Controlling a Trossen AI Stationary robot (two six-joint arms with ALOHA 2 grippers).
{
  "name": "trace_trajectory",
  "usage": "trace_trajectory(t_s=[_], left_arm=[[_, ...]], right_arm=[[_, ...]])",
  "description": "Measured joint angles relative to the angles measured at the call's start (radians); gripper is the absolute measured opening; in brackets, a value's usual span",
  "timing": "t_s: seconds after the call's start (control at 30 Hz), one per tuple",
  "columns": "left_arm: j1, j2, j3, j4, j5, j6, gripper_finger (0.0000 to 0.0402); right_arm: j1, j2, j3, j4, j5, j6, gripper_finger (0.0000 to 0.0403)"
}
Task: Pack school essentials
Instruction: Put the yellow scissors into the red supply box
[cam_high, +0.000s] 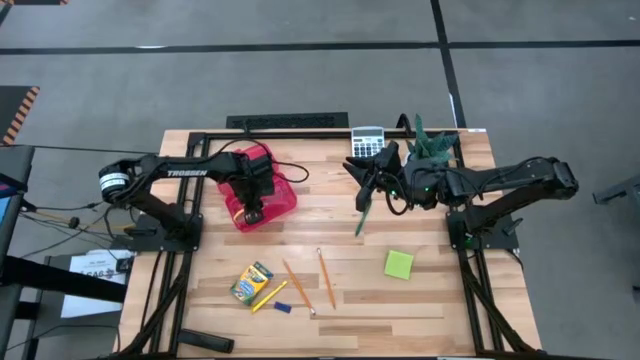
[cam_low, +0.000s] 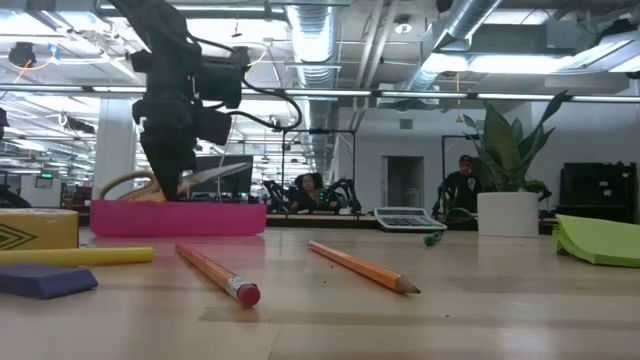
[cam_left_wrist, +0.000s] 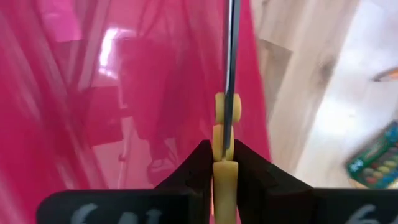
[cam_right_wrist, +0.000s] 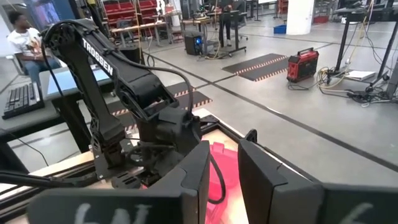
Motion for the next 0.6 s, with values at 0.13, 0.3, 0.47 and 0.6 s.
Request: trace_trajectory(t_s=[0.13, 0.3, 0.47, 0.6], left_arm=[[0.0, 0.001, 0.0, 0.0, 0.033, 0.014, 0.0025], [0.0, 0.001, 0.0, 0.0, 0.032, 0.038, 0.0035], [0.0, 0.001, 0.0, 0.0, 0.024, 0.04, 0.0041], [0.0, 0.001, 0.0, 0.0, 0.023, 0.042, 0.0042]], right_arm=[[0.0, 0.0, 0.0, 0.0, 0.0, -0.004, 0.0092], [0.0, 0.0, 0.0, 0.0, 0.0, -0.005, 0.0092], [0.0, 0.0, 0.0, 0.0, 0.0, -0.007, 0.0092], [0.0, 0.0, 0.0, 0.0, 0.0, -0.007, 0.0092]])
